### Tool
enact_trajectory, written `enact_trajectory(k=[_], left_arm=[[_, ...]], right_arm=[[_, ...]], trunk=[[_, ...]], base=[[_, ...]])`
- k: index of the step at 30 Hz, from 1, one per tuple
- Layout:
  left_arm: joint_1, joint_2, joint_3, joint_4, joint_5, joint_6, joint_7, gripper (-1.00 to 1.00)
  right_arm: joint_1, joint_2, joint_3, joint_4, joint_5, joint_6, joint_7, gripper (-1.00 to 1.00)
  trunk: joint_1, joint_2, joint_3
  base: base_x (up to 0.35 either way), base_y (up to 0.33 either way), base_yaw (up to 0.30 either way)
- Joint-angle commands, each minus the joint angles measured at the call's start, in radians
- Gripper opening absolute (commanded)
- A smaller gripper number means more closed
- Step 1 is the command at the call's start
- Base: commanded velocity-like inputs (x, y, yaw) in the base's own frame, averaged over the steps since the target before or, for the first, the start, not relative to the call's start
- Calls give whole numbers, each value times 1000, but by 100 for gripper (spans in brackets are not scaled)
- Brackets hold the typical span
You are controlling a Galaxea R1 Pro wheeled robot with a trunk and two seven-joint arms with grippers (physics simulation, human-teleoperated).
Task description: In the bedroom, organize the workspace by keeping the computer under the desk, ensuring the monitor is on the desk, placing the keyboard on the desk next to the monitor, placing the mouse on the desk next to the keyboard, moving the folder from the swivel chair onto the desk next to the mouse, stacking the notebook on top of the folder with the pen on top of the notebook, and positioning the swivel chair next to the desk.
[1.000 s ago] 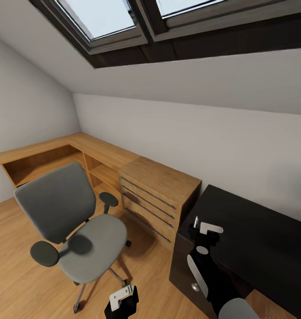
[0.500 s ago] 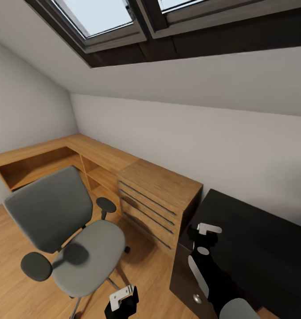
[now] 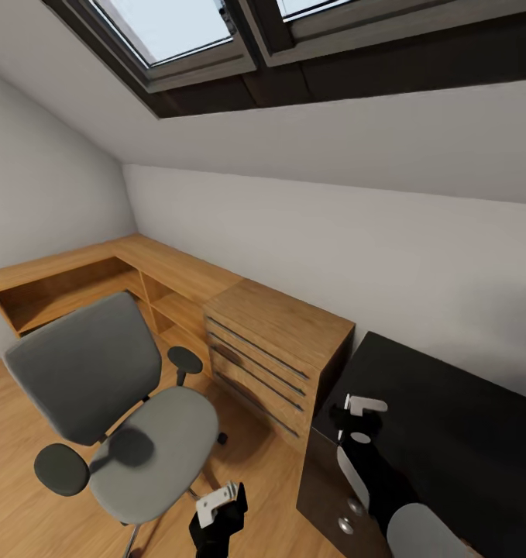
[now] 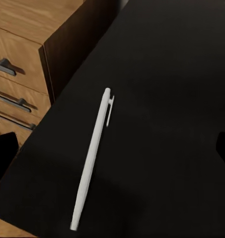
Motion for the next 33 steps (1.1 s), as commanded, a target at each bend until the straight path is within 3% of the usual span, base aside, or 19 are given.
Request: enact_trajectory(k=[1, 3, 5, 9, 11, 16, 21, 26, 33], left_arm=[[-1, 1, -6, -10, 9, -7, 17, 100], [-1, 1, -7, -33, 9, -7, 47, 100], [-1, 1, -12, -120, 10, -6, 158, 100], [-1, 4, -42, -191, 11, -6, 260, 100], [0, 10, -85, -226, 11, -5, 330, 100], [0, 21, -181, -260, 11, -6, 428, 100], [0, 24, -223, -279, 12, -5, 463, 100], [0, 26, -228, -284, 18, 5, 473, 100], [0, 27, -219, -288, 19, 115, 475, 100]], right_arm=[[-12, -3, 3, 20, -11, 5, 1, 100], [-35, -5, -2, 63, -19, 3, 22, 100], [-82, -18, -10, 147, -42, 1, 67, 100], [-100, -28, -12, 180, -56, 1, 86, 100], [-106, -31, -12, 191, -62, 1, 92, 100], [-111, -34, -13, 199, -67, 1, 97, 100], [-112, -34, -13, 202, -68, 1, 99, 100], [-113, -32, -13, 202, -68, 1, 99, 100], [-113, -28, -11, 202, -68, 1, 99, 100]], trunk=[[0, -2, -2], [0, -2, -2], [0, -2, -2], [0, -2, -2], [8, -16, -8], [27, -51, -24], [46, -86, -39], [65, -121, -55], [92, -170, -77]], base=[[1, 0, 0], [0, 0, 0], [0, 0, 0], [0, 0, 0], [0, 0, 0], [0, 0, 0], [0, 0, 0], [0, 0, 0], [0, 0, 0]])
